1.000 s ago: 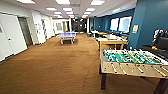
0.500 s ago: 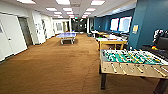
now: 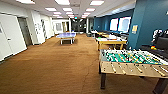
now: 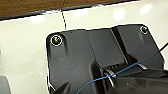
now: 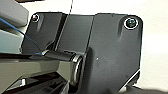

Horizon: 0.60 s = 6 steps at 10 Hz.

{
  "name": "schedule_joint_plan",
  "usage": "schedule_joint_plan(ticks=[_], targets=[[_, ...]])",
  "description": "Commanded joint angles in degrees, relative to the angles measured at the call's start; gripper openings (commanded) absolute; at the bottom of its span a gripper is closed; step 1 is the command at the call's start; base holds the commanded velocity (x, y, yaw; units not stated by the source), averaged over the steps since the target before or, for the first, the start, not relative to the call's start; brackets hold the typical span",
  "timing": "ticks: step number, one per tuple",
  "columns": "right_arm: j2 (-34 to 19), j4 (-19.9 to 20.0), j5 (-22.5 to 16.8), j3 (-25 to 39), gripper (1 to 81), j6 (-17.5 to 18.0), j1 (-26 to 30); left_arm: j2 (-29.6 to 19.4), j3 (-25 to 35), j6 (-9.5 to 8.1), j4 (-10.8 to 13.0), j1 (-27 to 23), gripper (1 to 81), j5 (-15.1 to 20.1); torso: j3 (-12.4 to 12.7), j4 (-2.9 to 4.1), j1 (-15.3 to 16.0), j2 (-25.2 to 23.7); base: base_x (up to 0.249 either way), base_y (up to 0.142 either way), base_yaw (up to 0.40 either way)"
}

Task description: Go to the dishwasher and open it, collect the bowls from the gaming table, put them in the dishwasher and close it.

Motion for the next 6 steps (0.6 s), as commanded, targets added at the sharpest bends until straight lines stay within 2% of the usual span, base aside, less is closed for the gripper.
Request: schedule_joint_plan(ticks=[1,6], targets=[[0.2,-0.4,-2.7,-0.1,81.1,-0.1,2.7,0.0,-0.2,-0.11,-0.2,-3.0,81.1,2.5,0.0,0.00,0.0,0.0,0.000,0.000,0.000],[0.4,-0.4,-2.7,0.1,81.1,-0.1,2.7,-0.1,-0.2,-0.11,-0.2,-3.2,81.1,2.5,0.0,0.00,0.0,0.0,0.000,0.000,0.000]])
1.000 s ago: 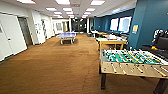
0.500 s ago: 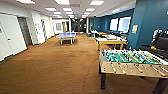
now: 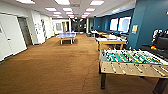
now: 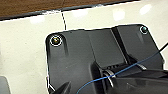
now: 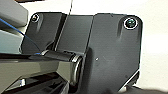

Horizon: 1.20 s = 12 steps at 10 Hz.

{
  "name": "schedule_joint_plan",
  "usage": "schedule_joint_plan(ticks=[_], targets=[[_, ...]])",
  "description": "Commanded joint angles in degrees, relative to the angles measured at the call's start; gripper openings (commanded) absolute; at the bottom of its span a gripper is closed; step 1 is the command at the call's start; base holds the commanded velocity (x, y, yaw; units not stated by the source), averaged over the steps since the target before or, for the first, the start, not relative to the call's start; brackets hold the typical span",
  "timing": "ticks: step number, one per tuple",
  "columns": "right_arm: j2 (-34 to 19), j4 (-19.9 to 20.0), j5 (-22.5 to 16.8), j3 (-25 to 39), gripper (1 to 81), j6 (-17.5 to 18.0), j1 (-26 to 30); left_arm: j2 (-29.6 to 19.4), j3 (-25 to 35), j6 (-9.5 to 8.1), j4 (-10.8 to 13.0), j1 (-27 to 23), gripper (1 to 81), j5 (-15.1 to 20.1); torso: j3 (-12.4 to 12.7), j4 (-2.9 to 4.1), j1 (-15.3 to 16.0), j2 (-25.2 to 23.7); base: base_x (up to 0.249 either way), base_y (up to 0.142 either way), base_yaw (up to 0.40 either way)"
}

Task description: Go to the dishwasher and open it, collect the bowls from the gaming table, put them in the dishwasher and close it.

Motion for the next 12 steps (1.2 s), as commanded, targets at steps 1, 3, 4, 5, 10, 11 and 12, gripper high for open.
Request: schedule_joint_plan(ticks=[1,3,4,5,10,11,12], targets=[[0.4,-0.4,-2.7,0.1,81.1,-0.1,2.7,-0.1,-0.2,-0.11,-0.2,-3.2,81.1,2.5,0.0,0.00,0.0,0.0,0.000,0.000,0.000],[0.4,-0.4,-2.7,0.1,81.1,-0.1,2.5,-0.2,-0.2,-0.11,-0.2,-3.1,81.1,2.5,0.0,0.00,0.0,0.0,0.000,0.000,0.000],[0.4,-0.4,-2.7,0.1,81.1,-0.1,2.5,-0.2,-0.2,-0.11,-0.2,-3.0,81.1,2.5,0.0,0.00,0.0,0.0,0.000,0.000,0.000],[0.4,-0.4,-2.7,0.1,81.1,-0.1,2.5,-0.2,-0.2,-0.11,-0.2,-3.0,81.1,2.5,0.0,0.00,0.0,0.0,0.000,0.000,0.000],[0.5,-0.4,-2.6,0.1,81.1,-0.1,2.5,-0.3,-0.2,-0.11,-0.2,-2.9,81.1,2.5,0.0,0.00,0.0,0.0,0.095,0.000,0.000],[0.5,-0.4,-2.7,0.1,81.1,-0.1,2.5,-0.3,-0.2,-0.11,-0.2,-2.8,81.1,2.5,0.0,0.00,-0.1,0.0,0.112,0.000,0.000],[0.5,-0.4,-2.6,0.1,81.1,-0.1,2.4,-0.3,-0.2,-0.11,-0.2,-2.8,81.1,2.5,0.0,0.00,-0.1,0.0,0.120,0.000,0.000]])
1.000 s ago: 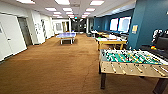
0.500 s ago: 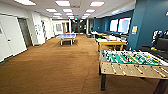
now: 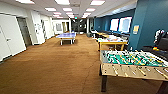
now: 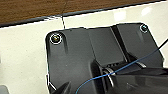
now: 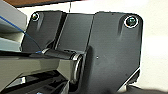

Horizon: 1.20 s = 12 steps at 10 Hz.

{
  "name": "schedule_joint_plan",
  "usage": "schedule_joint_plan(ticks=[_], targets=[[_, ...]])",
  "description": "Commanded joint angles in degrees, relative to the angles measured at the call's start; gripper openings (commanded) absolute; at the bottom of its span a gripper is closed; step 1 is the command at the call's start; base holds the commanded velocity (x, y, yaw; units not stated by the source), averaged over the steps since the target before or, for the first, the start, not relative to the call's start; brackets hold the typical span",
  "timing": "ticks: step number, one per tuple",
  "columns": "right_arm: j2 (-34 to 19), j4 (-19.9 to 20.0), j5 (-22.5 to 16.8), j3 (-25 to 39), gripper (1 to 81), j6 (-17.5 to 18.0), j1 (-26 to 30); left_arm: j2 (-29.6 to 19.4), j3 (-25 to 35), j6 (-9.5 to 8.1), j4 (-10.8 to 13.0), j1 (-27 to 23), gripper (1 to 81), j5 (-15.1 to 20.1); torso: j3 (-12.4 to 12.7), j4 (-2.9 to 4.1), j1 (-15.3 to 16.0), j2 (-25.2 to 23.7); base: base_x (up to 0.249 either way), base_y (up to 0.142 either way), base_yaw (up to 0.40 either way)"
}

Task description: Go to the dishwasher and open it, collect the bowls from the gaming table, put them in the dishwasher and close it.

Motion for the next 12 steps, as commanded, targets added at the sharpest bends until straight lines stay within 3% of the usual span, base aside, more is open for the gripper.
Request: schedule_joint_plan(ticks=[1,12], targets=[[0.5,-0.3,-2.5,0.1,81.1,-0.1,2.7,-0.3,-0.2,-0.11,-0.2,-3.1,81.1,2.3,0.0,0.00,0.0,0.0,0.127,0.000,0.000],[0.7,-0.5,-2.5,0.3,81.1,-0.1,2.7,-0.4,-0.2,-0.11,-0.2,-3.0,81.1,2.3,0.0,0.00,0.0,0.0,0.136,0.000,0.000]])
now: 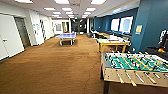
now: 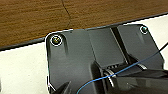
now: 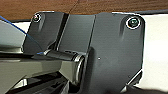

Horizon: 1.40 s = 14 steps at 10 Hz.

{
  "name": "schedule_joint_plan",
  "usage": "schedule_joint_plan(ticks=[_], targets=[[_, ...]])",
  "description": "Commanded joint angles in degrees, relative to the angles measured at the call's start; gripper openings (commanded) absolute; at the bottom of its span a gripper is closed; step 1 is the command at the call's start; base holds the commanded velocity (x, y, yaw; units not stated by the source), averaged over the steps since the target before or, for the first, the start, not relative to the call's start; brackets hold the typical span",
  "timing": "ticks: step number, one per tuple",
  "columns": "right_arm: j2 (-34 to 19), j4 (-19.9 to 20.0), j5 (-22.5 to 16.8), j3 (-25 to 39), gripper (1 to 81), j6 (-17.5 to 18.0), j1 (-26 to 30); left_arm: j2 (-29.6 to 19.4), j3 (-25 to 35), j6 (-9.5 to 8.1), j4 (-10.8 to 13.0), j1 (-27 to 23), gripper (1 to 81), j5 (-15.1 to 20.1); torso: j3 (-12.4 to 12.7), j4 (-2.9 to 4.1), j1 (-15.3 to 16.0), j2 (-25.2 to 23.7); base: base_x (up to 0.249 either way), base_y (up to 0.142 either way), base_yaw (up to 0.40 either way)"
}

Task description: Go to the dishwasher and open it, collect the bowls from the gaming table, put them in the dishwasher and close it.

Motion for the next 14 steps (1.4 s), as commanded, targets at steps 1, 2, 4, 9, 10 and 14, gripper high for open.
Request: schedule_joint_plan(ticks=[1,2,4,9,10,14], targets=[[0.2,-0.5,-2.6,0.3,81.1,-0.1,2.7,-0.4,-0.2,-0.11,-0.2,-2.7,81.1,2.4,0.0,0.00,0.0,0.0,0.132,0.000,0.000],[0.2,-0.5,-2.6,0.3,81.1,-0.1,2.6,-0.4,-0.2,-0.11,-0.2,-2.7,81.1,2.4,0.0,0.00,0.0,0.0,0.132,0.000,0.000],[0.2,-0.5,-2.6,0.3,81.1,-0.1,2.7,-0.3,-0.2,-0.11,-0.2,-2.7,81.1,2.4,0.0,0.00,0.0,0.0,0.132,0.000,0.000],[0.2,-0.5,-2.6,0.3,81.1,-0.1,2.7,-0.2,-0.2,-0.11,-0.2,-2.7,81.1,2.4,0.0,0.00,0.0,0.0,0.132,0.025,0.000],[0.2,-0.5,-2.7,0.3,81.1,-0.1,2.6,-0.2,-0.2,-0.11,-0.2,-2.7,81.1,2.4,0.0,0.00,0.0,0.0,0.132,0.064,0.000],[0.2,-0.5,-2.6,0.3,81.1,-0.1,2.4,-0.2,-0.2,-0.11,-0.2,-2.7,81.1,2.4,0.0,0.00,-0.1,0.0,0.132,0.064,0.000]])
